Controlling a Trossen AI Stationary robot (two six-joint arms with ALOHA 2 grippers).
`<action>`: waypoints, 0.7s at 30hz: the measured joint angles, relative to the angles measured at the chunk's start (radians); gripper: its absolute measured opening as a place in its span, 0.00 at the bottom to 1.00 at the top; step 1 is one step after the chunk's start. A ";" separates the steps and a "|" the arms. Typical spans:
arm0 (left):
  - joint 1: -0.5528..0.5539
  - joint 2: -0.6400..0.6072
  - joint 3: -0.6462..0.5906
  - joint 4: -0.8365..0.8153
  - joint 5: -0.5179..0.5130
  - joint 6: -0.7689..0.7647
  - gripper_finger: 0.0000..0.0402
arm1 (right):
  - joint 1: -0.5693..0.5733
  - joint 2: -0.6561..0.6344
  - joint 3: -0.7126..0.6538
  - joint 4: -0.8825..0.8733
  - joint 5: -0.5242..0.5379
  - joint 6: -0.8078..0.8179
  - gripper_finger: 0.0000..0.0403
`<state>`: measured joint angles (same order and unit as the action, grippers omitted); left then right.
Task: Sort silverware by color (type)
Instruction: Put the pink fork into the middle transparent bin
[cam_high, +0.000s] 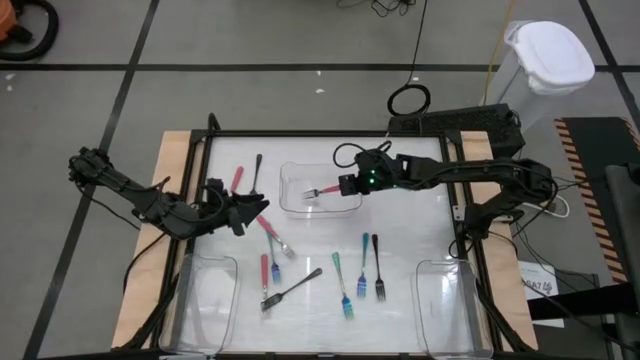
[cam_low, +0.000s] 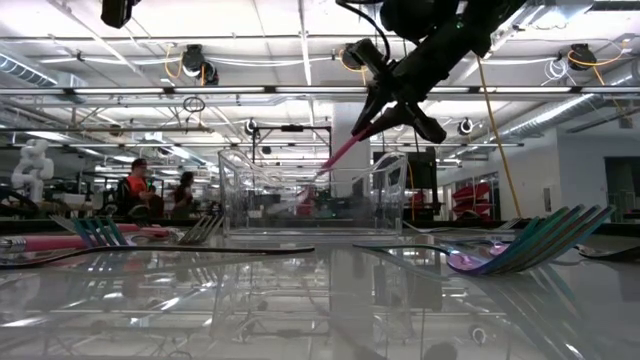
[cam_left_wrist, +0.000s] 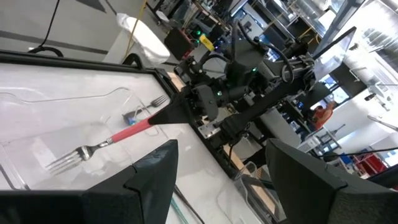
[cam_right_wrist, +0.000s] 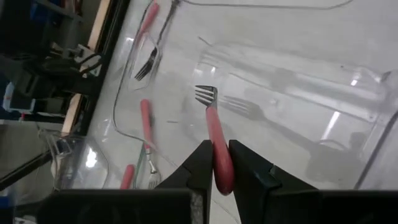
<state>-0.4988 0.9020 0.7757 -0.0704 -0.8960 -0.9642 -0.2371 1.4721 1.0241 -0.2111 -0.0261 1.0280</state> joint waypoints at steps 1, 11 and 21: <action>0.000 0.000 0.000 0.000 0.000 0.000 0.60 | 0.000 0.003 0.000 -0.006 0.001 -0.001 0.10; 0.000 0.000 0.000 -0.003 0.000 0.000 0.60 | 0.000 0.049 0.000 0.008 0.001 0.000 0.12; 0.000 0.000 0.000 -0.010 0.000 0.000 0.60 | 0.001 0.047 0.000 -0.012 0.027 0.025 0.34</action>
<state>-0.4986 0.9016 0.7757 -0.0803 -0.8955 -0.9646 -0.2363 1.5196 1.0237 -0.2235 0.0007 1.0534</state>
